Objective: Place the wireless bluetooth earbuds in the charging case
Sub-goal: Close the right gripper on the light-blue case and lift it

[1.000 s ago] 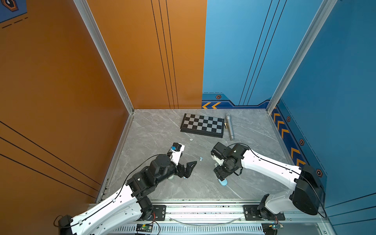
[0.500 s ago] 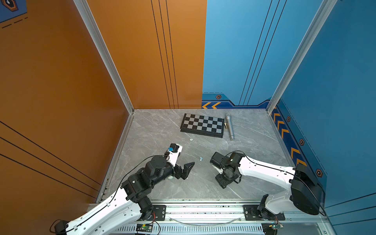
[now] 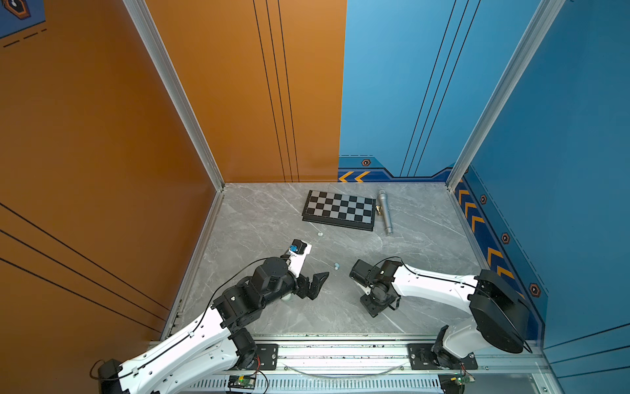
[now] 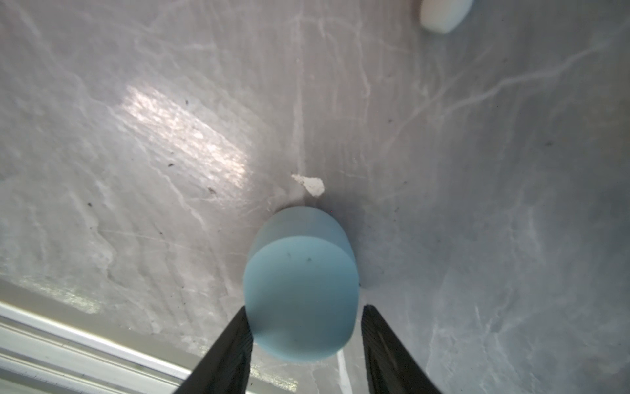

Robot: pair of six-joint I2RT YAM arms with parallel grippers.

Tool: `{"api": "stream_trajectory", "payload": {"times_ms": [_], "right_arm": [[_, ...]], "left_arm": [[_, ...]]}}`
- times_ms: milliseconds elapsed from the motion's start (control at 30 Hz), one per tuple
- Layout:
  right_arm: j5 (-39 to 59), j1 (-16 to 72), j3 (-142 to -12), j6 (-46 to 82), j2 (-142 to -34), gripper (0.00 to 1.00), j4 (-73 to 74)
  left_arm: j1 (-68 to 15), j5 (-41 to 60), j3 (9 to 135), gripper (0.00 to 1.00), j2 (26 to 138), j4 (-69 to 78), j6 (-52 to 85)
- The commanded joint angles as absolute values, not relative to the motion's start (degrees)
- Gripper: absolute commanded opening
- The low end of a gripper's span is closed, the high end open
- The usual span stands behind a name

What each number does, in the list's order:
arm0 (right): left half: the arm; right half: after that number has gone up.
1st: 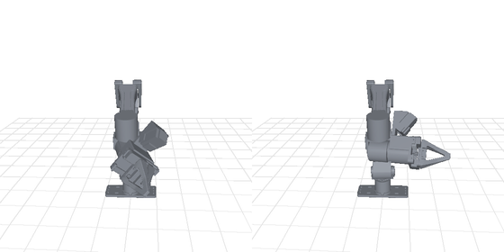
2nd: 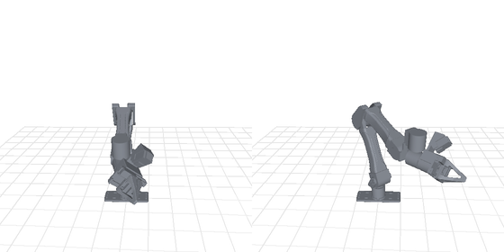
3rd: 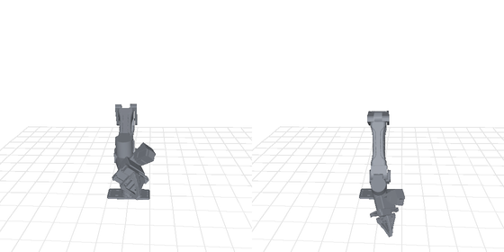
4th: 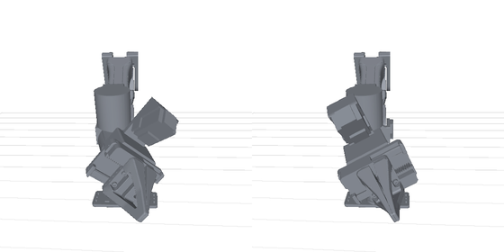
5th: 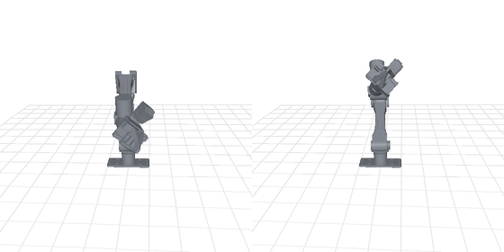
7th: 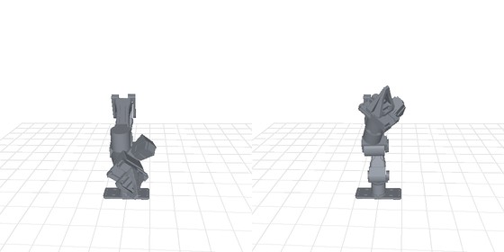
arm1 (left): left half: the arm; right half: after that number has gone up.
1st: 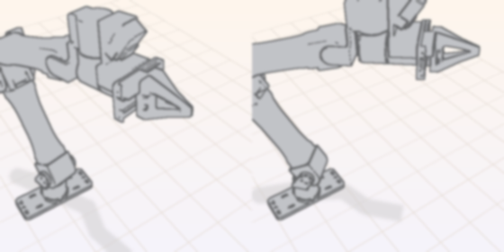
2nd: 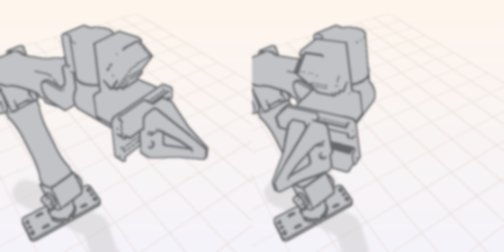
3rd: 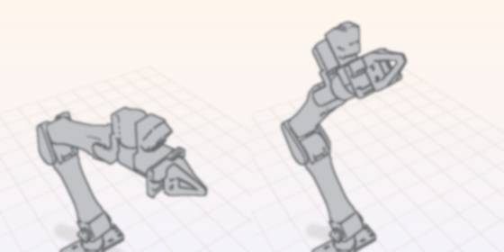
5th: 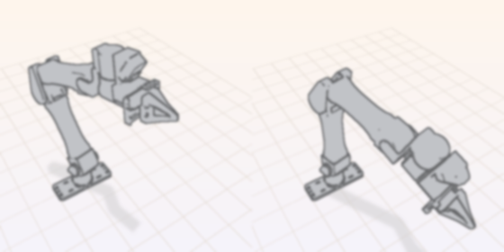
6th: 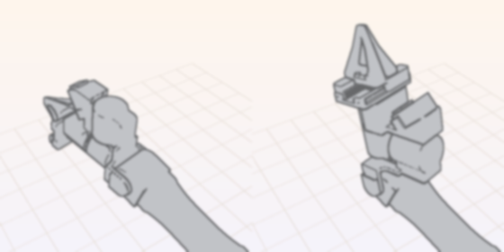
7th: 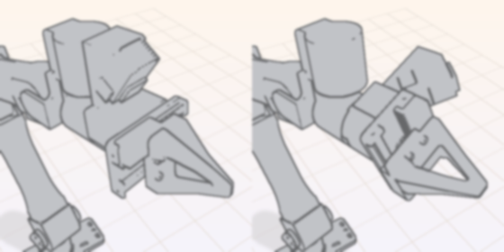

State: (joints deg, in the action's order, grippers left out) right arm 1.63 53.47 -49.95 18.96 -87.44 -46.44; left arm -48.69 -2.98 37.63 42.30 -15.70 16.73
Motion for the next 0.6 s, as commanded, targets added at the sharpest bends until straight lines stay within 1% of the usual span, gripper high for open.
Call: {"api": "stream_trajectory", "payload": {"times_ms": [0, 233, 333, 400, 467, 567], "right_arm": [[0.3, 53.2, -49.4, 19.0, -87.7, 0.52, -44.8], [0.8, 52.6, -49.7, 17.7, -88.0, 0.42, -43.8], [1.5, 52.5, -49.9, 16.9, -87.6, 0.34, -43.5], [2.8, 52.4, -50.7, 15.7, -86.8, 0.27, -43.8], [4.5, 52.1, -52.3, 13.1, -85.4, 0.25, -44.4], [9.8, 51.0, -56.1, 4.9, -83.1, 0.23, -46.5]], "left_arm": [[-48.1, -3.2, 39.8, 0.99, 43.2, -15.5, 15.7], [-48.1, -4.2, 40.2, 0.99, 43.6, -16.2, 15.2], [-48.1, -5.1, 40.5, 0.99, 43.1, -16.8, 15.0], [-48.1, -5.5, 40.5, 1.0, 42.5, -17.2, 14.9], [-48.1, -5.7, 40.4, 0.99, 41.7, -17.2, 15.2], [-48.1, -5.2, 40.1, 0.98, 39.9, -17.2, 15.1]]}}
